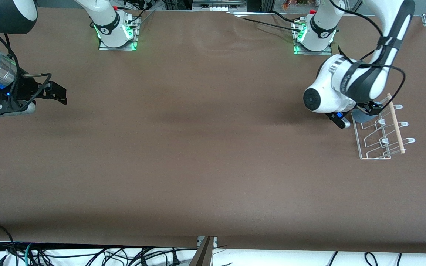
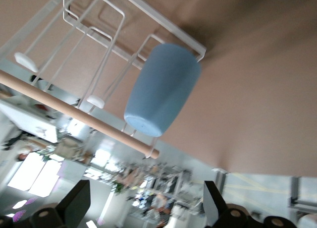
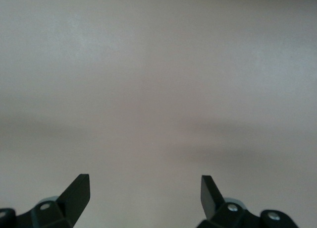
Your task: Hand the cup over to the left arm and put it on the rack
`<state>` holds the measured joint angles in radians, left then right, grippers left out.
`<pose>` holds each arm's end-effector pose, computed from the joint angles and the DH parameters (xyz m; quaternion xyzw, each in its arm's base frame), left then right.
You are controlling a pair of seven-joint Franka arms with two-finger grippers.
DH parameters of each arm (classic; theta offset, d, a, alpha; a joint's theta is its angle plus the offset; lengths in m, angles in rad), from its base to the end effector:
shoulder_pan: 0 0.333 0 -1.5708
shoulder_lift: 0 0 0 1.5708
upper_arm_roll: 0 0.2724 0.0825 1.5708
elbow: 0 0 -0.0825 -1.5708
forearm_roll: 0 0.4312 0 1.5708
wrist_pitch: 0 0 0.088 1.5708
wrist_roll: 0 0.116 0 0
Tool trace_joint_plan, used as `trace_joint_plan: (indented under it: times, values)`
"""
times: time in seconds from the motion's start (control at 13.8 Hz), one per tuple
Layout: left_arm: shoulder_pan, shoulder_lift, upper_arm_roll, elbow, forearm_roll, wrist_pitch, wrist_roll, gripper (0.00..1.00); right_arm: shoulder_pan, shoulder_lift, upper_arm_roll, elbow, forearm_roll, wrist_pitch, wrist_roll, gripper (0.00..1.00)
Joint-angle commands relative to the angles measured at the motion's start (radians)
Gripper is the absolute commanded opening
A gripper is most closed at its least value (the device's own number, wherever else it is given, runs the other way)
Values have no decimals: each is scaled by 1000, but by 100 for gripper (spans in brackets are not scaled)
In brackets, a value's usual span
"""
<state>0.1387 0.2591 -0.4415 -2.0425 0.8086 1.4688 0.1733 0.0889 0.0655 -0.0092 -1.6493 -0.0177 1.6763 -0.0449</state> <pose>0.5279 -0.0740 0.2375 -0.8100 0.3316 0.3351 0.3487 0.6204 0.0478 0.4999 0.9978 0.0633 -0.0191 0.0094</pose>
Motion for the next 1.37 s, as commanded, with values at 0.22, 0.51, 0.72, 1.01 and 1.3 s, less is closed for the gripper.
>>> trace_joint_plan:
  times: [0.22, 0.51, 0.72, 1.01, 1.3]
  values:
    - [76, -6, -2, 223, -385, -2, -142, 100, -29, 7, 18, 22, -5, -20, -13, 99]
    - [76, -12, -2, 367, -645, -2, -305, 100, -28, 7, 18, 22, -5, -20, -10, 99]
    - [76, -32, 0, 438, -687, -5, -321, 100, -28, 7, 18, 22, -5, -20, -12, 99]
    - [-39, -142, 181, 436, -751, 101, -310, 100, -29, 8, 18, 22, -5, -20, -12, 99]
    - [-168, -187, 388, 374, -833, 249, -276, 100, -29, 14, 18, 22, -4, -20, -12, 99]
